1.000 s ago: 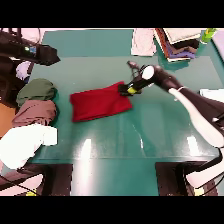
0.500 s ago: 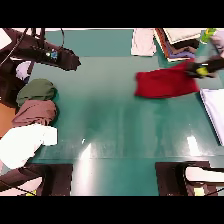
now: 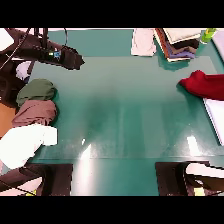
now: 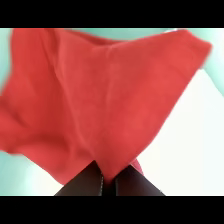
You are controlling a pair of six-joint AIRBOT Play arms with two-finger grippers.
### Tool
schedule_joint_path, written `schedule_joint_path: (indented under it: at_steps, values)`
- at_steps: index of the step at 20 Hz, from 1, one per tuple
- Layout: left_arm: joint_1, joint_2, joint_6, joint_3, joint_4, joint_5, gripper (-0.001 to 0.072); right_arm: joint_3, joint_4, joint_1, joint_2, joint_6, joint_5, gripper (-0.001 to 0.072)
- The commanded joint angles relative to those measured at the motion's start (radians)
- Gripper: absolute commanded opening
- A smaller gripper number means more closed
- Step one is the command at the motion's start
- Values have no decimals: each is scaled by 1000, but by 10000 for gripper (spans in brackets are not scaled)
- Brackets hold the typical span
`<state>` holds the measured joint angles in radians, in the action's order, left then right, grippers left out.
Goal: Fold the shirts.
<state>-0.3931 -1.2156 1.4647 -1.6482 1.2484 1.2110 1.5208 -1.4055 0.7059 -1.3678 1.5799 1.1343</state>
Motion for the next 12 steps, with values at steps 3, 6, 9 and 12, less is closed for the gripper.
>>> schedule_joint_path:
  at_steps: [3, 6, 9, 12]
  values:
    - [-1, 0, 2, 0, -4, 2, 23, 184, 22, 16, 2, 9, -3, 19]
    - [-1, -1, 2, 0, -4, 12, 23, 276, 16, 33, 2, 21, 39, 19]
    - [-1, 0, 1, 0, -4, 22, 23, 301, 16, 73, 3, 29, 118, 19]
    - [-1, -1, 0, 0, -4, 32, 23, 272, 16, 113, 18, 29, 171, 19]
